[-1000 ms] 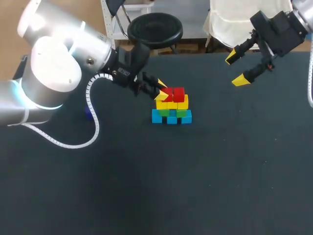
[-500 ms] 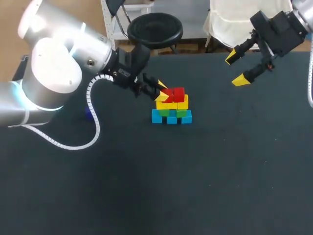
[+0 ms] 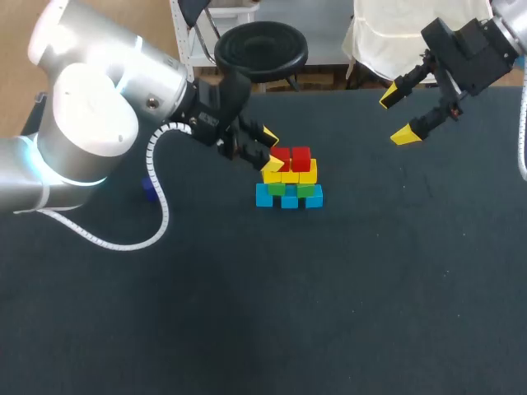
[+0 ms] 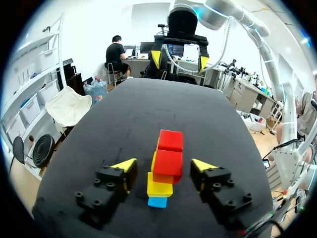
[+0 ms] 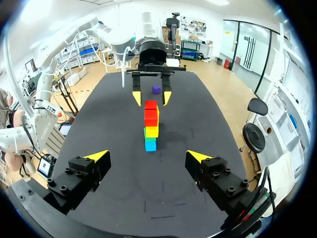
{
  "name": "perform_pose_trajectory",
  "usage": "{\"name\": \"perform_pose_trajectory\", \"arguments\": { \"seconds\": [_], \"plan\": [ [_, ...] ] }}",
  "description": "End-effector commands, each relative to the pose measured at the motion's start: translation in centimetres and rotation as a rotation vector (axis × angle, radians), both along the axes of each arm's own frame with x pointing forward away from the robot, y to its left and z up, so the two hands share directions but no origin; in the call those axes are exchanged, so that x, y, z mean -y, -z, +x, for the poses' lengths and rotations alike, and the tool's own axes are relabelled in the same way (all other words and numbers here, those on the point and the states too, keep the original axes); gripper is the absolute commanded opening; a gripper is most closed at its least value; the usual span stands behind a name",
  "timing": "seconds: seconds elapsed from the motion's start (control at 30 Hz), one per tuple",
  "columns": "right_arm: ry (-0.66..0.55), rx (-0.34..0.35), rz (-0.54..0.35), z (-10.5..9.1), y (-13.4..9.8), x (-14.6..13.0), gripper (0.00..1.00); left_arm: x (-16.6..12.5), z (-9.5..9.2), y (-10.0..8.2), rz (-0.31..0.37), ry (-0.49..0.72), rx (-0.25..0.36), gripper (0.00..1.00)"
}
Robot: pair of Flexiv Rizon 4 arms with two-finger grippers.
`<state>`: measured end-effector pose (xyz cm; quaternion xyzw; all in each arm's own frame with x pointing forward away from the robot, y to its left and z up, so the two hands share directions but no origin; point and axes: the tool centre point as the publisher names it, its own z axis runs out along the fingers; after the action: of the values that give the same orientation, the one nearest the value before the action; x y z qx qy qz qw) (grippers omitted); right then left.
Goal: Place the blue cubes, place green cubes on the blue cubes, place the yellow cubes on the green cubes, then place the red cubes on the yellow cubes, and place purple cube on the red cubes.
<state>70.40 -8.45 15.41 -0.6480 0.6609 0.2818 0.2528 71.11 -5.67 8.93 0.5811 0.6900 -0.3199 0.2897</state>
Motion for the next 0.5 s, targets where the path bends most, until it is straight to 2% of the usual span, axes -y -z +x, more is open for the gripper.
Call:
{"name": "perform_pose_trajectory", "arguments": {
  "seconds": [0.03,0.07,0.1,0.13,0.23,0.33,0.4,0.5],
  "plan": [
    [0.001,0.001,0.0,0.0,0.0,0.0,1.0,-0.5,-0.3,-0.4,-0.016,-0.017,0.014,0.84],
    [0.001,0.001,0.0,0.0,0.0,0.0,1.0,-0.7,-0.3,-0.6,-0.019,-0.024,0.018,0.72],
    [0.001,0.001,0.0,0.0,0.0,0.0,1.0,-0.9,-0.3,-0.8,-0.021,-0.028,0.022,0.65],
    [0.001,0.001,0.0,0.0,0.0,0.0,1.0,-1.1,-0.3,-1.0,-0.021,-0.036,0.029,0.49],
    [0.001,0.001,0.0,0.0,0.0,0.0,1.0,-2.3,-0.2,-1.3,-0.025,-0.057,0.044,0.37],
    [0.001,0.001,0.0,0.0,0.0,0.0,1.0,-3.5,-0.2,-1.4,-0.018,-0.078,0.053,0.0],
    [0.001,0.001,0.0,0.0,0.0,0.0,1.0,-3.8,-0.4,-1.3,0.001,-0.088,0.055,0.0],
    [0.001,0.001,0.0,0.0,0.0,0.0,1.0,-4.0,-0.5,-1.1,-0.006,-0.095,0.045,0.0]
  ]
}}
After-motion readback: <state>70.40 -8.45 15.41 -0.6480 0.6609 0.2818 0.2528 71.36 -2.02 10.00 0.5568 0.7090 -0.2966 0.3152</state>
